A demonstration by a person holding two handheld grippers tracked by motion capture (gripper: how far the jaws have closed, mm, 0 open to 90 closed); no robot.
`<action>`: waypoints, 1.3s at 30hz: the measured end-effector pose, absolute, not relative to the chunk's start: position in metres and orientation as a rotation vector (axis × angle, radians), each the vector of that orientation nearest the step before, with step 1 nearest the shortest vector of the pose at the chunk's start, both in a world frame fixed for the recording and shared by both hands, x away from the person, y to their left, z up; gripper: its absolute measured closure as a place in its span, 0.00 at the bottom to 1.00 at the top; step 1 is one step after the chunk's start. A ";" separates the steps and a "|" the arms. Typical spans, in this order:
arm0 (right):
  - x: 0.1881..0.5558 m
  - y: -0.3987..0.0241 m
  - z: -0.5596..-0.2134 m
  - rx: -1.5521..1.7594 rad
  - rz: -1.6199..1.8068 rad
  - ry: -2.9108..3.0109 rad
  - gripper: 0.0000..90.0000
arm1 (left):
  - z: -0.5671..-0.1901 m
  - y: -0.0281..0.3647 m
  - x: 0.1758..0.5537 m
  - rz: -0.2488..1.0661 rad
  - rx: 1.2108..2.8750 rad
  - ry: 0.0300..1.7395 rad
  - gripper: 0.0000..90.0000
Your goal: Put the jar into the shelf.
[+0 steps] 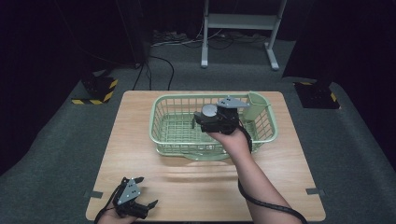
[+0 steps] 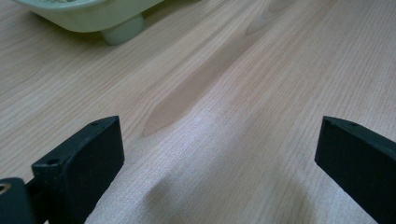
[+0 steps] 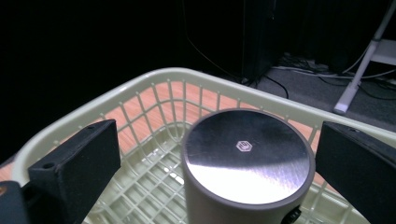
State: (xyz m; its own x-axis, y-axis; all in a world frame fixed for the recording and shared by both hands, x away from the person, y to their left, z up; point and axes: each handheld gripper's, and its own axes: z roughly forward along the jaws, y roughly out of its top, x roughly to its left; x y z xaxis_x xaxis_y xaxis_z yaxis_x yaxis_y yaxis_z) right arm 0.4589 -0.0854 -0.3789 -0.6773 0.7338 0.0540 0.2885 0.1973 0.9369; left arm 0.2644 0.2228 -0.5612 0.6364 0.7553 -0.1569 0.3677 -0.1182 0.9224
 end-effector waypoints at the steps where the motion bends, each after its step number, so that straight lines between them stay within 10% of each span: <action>1: 0.457 -0.086 -0.378 0.951 1.491 2.068 0.00 | -0.561 0.223 0.264 0.427 1.725 0.920 0.02; 39: 0.357 -0.142 -0.415 0.795 1.525 1.977 0.00 | -0.562 0.222 0.265 0.433 1.733 0.921 0.02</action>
